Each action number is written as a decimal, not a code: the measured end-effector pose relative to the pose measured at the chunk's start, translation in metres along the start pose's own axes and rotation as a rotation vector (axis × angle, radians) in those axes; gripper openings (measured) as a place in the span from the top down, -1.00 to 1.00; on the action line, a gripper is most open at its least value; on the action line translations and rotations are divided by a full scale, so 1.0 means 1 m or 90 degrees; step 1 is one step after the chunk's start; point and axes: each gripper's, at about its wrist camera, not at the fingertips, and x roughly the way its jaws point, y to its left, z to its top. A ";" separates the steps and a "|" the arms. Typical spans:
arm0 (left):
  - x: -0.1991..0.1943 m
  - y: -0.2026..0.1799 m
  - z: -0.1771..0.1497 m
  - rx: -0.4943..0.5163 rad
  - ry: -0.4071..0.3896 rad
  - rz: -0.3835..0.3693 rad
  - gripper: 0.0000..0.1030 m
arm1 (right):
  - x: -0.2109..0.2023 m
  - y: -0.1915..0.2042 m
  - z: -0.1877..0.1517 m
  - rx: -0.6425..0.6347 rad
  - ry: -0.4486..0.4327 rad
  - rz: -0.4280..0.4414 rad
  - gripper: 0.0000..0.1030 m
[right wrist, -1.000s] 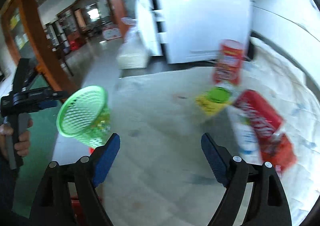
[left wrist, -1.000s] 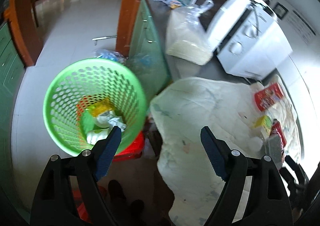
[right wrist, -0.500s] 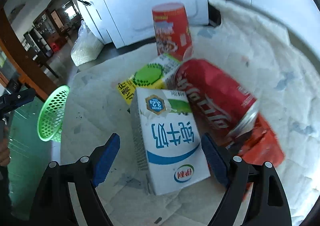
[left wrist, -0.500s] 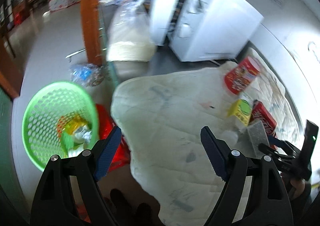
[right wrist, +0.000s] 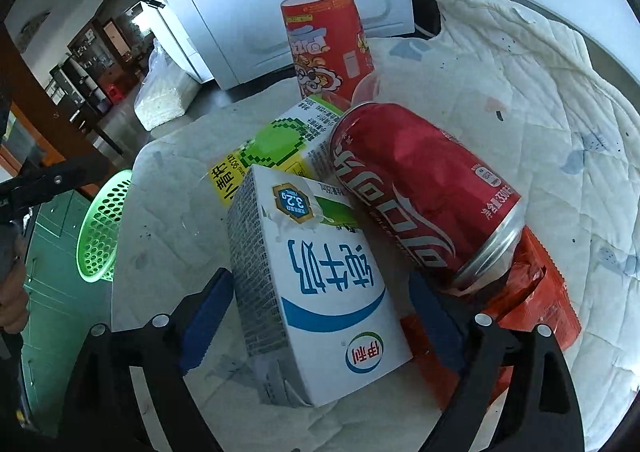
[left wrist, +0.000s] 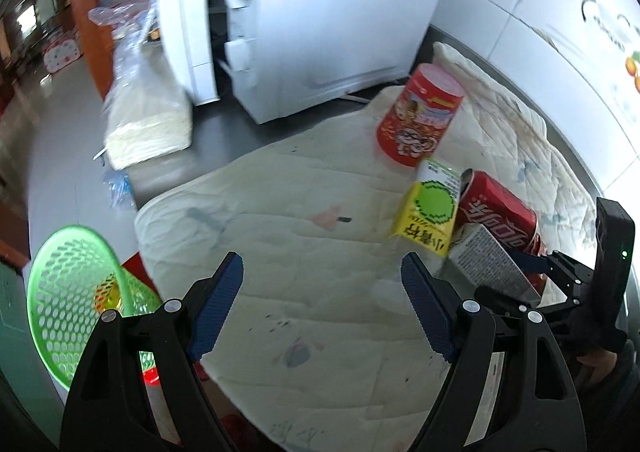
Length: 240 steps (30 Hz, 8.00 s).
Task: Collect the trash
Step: 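Grasp the juice bottle with the left tool while the right tool grasps the milk carton, then carry bottle and milk carton to the green basket and release both, then move both open tools back over the cloth toward the can and chip bag, then grasp the red Coca-Cola can with the left tool while the right tool grasps the red chip bag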
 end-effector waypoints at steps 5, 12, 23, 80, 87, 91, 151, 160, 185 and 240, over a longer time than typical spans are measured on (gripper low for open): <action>0.012 -0.019 0.007 0.029 0.007 -0.007 -0.56 | 0.005 0.001 -0.001 0.001 0.003 0.017 -0.68; 0.025 -0.038 0.018 0.058 0.017 -0.020 -0.56 | 0.005 0.006 -0.007 -0.002 0.002 0.035 -0.50; 0.056 -0.077 0.017 0.117 0.042 -0.041 -0.68 | -0.041 0.012 -0.047 -0.019 -0.025 -0.017 -0.45; -0.110 0.266 -0.100 -0.246 -0.104 0.169 -0.05 | 0.028 0.282 -0.001 -0.249 -0.028 0.149 -0.38; -0.088 0.329 -0.124 -0.321 -0.074 0.190 -0.05 | 0.089 0.350 0.012 -0.286 0.004 0.163 -0.38; -0.075 0.350 -0.133 -0.353 -0.056 0.184 -0.06 | 0.121 0.383 0.017 -0.279 0.034 0.173 -0.38; -0.072 0.101 -0.082 -0.119 -0.052 0.058 -0.71 | -0.066 -0.048 -0.054 -0.045 -0.063 -0.109 -0.82; -0.050 0.044 -0.066 -0.074 -0.016 0.025 -0.73 | -0.044 -0.077 -0.046 -0.104 -0.006 -0.072 -0.85; 0.021 -0.119 -0.011 -0.062 0.102 -0.092 -0.74 | -0.047 -0.095 -0.072 -0.152 -0.005 0.028 -0.85; 0.091 -0.167 0.016 -0.176 0.187 -0.115 -0.17 | -0.027 -0.115 -0.050 -0.099 -0.018 0.016 -0.86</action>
